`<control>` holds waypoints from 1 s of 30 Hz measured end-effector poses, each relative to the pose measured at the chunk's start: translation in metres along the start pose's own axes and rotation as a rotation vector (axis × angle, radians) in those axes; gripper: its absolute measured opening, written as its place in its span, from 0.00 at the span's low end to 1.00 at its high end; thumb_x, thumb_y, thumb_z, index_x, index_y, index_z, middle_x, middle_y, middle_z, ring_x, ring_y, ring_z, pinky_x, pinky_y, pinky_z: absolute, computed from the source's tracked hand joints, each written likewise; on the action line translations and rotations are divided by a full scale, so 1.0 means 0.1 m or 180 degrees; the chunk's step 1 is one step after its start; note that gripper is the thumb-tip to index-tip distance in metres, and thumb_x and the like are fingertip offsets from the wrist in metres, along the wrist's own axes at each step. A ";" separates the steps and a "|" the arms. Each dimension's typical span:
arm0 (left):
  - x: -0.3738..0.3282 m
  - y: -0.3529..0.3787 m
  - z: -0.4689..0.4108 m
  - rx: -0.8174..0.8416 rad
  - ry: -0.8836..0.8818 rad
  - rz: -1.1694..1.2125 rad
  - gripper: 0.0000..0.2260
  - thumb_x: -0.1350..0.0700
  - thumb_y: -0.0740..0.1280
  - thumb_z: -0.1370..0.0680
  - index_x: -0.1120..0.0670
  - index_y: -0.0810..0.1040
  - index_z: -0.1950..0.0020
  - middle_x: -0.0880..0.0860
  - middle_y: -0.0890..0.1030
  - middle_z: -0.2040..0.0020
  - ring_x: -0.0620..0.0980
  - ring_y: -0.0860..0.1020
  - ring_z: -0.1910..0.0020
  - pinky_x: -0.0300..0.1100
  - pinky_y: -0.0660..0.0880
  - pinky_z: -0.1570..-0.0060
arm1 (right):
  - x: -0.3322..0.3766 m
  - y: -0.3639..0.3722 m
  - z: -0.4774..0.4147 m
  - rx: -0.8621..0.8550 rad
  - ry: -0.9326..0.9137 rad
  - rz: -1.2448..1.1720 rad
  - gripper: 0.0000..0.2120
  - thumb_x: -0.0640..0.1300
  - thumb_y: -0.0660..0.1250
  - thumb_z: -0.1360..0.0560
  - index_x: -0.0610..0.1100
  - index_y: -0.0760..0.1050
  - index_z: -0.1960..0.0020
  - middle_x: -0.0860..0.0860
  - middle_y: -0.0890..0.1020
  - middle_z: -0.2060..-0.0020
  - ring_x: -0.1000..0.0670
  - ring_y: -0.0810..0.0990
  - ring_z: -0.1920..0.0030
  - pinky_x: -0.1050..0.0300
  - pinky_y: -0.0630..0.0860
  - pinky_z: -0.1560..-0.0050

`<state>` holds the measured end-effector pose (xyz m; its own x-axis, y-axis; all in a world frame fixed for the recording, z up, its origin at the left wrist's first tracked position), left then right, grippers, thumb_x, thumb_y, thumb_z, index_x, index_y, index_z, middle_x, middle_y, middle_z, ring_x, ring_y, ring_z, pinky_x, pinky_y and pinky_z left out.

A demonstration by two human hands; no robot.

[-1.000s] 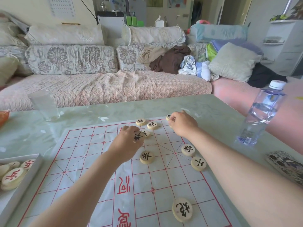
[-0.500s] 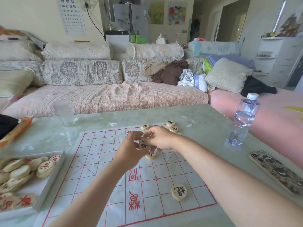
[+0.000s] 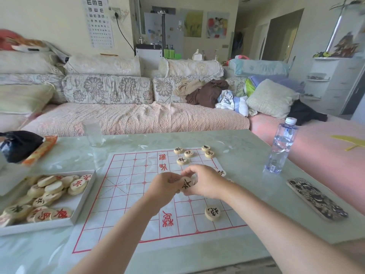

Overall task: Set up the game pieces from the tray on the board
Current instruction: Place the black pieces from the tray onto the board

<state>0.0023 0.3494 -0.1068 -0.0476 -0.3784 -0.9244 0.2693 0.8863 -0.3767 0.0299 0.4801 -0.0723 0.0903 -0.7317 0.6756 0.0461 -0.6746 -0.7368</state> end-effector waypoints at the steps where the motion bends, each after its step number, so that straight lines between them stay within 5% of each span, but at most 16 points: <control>1: 0.01 0.02 0.03 -0.0001 0.0007 -0.0063 0.04 0.53 0.68 0.24 0.50 0.83 0.53 0.50 0.82 0.65 0.49 0.73 0.67 0.44 0.70 0.66 | 0.03 0.01 0.05 -0.0020 -0.0069 0.0170 0.20 0.47 0.78 0.34 0.56 0.78 0.44 0.61 0.80 0.49 0.63 0.77 0.57 0.66 0.73 0.57; 7: 0.08 0.12 0.16 -0.0025 0.0206 -0.1092 0.09 0.52 0.65 0.22 0.46 0.77 0.43 0.46 0.80 0.51 0.48 0.78 0.56 0.38 0.74 0.62 | -0.17 0.10 0.17 -0.0068 -0.0026 0.0954 0.21 0.54 0.71 0.30 0.54 0.73 0.38 0.56 0.80 0.46 0.53 0.78 0.48 0.58 0.76 0.51; 10: 0.06 0.16 0.23 -0.0042 0.0652 -0.2326 0.13 0.52 0.64 0.22 0.45 0.76 0.38 0.48 0.76 0.42 0.49 0.72 0.42 0.43 0.72 0.46 | -0.33 0.12 0.19 -0.0005 0.0149 0.1156 0.22 0.56 0.70 0.31 0.55 0.71 0.38 0.56 0.78 0.45 0.52 0.77 0.48 0.57 0.72 0.55; 13: 0.21 0.22 0.27 0.0154 0.0586 -0.2864 0.16 0.48 0.65 0.24 0.43 0.74 0.36 0.49 0.72 0.37 0.50 0.67 0.38 0.45 0.68 0.40 | -0.36 0.16 0.15 -0.0029 0.0096 0.1195 0.19 0.55 0.70 0.30 0.54 0.73 0.40 0.56 0.77 0.45 0.52 0.76 0.46 0.58 0.69 0.54; 19: 0.36 0.25 0.28 0.0286 0.0543 -0.2782 0.18 0.45 0.66 0.25 0.43 0.73 0.36 0.49 0.69 0.35 0.50 0.65 0.35 0.47 0.69 0.38 | -0.36 0.37 0.07 0.0263 0.0104 0.1477 0.14 0.54 0.65 0.25 0.52 0.76 0.41 0.53 0.71 0.42 0.47 0.76 0.44 0.55 0.68 0.54; 23: 0.37 0.24 0.27 0.0313 0.0571 -0.2710 0.17 0.45 0.67 0.25 0.43 0.73 0.36 0.49 0.69 0.36 0.50 0.65 0.36 0.47 0.69 0.39 | -0.35 0.41 0.06 0.0342 0.0106 0.1689 0.25 0.56 0.64 0.25 0.55 0.68 0.29 0.53 0.70 0.33 0.46 0.75 0.37 0.54 0.70 0.47; 30: 0.32 -0.06 0.22 0.0112 0.0758 -0.2265 0.15 0.50 0.66 0.24 0.46 0.76 0.37 0.47 0.75 0.41 0.48 0.69 0.39 0.44 0.71 0.41 | -0.05 0.53 -0.06 0.0301 -0.0127 0.1672 0.23 0.54 0.66 0.27 0.55 0.71 0.32 0.55 0.70 0.34 0.48 0.74 0.36 0.53 0.71 0.44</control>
<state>0.0206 0.3261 -0.1333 -0.4274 -0.7853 -0.4479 0.1263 0.4387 -0.8897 0.0264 0.4474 -0.1143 0.1630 -0.9629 0.2151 0.0737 -0.2055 -0.9759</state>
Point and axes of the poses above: each hand's wrist, its own z-axis away from the middle knuckle, its own y-axis out of the palm, x = y × z, the point moved 10 cm from there along -z, towards the middle knuckle
